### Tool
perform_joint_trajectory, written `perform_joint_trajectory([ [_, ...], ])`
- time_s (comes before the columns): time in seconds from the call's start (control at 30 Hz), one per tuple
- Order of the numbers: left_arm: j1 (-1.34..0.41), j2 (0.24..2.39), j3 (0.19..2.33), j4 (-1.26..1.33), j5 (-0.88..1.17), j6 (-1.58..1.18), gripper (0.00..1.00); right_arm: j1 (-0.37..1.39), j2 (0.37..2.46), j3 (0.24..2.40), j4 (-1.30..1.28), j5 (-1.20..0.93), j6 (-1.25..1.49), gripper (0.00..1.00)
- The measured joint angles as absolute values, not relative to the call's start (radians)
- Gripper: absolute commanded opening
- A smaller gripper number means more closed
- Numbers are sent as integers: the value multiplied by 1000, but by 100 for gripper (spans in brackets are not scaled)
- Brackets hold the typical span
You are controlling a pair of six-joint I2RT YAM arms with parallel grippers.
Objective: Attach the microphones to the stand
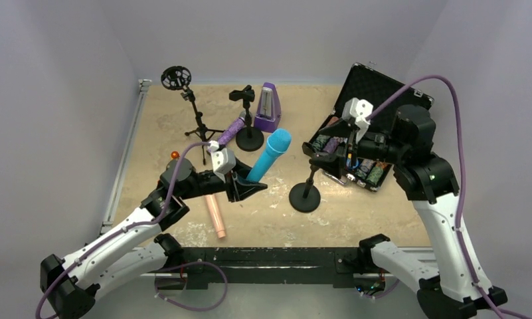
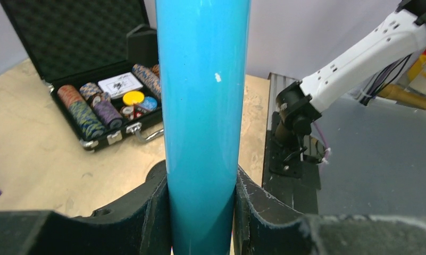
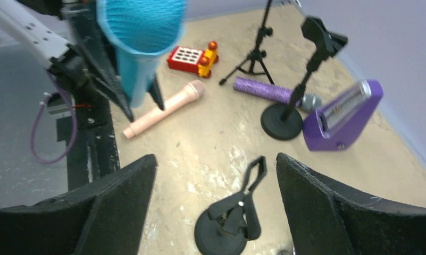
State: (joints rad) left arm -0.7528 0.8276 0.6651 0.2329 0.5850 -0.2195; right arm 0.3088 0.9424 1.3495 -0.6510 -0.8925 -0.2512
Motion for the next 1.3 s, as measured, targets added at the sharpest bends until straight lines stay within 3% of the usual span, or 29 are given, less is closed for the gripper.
perform_joint_trajectory([
  [0.43, -753, 554, 482, 105, 462, -164, 0, 484, 1225, 1443, -809, -465, -337, 66],
  [0.5, -753, 539, 468, 102, 456, -164, 0, 495, 1222, 1443, -819, -434, -343, 57],
  [0.67, -753, 528, 450, 103, 449, -165, 0, 501, 1216, 1445, -857, -422, -370, 14],
  [0.8, -753, 535, 443, 113, 452, -165, 0, 512, 1220, 1472, -928, -464, -418, 4],
  [0.97, -753, 579, 434, 188, 488, -164, 0, 513, 1281, 1579, -1103, -587, -591, 5],
  [1.07, -753, 638, 434, 234, 514, -160, 0, 525, 1324, 1641, -1200, -657, -719, 13],
  [1.17, -753, 713, 434, 273, 539, -153, 0, 534, 1338, 1649, -1253, -704, -804, 40],
  [1.3, -753, 791, 435, 319, 553, -152, 0, 535, 1341, 1652, -1280, -757, -838, 65],
])
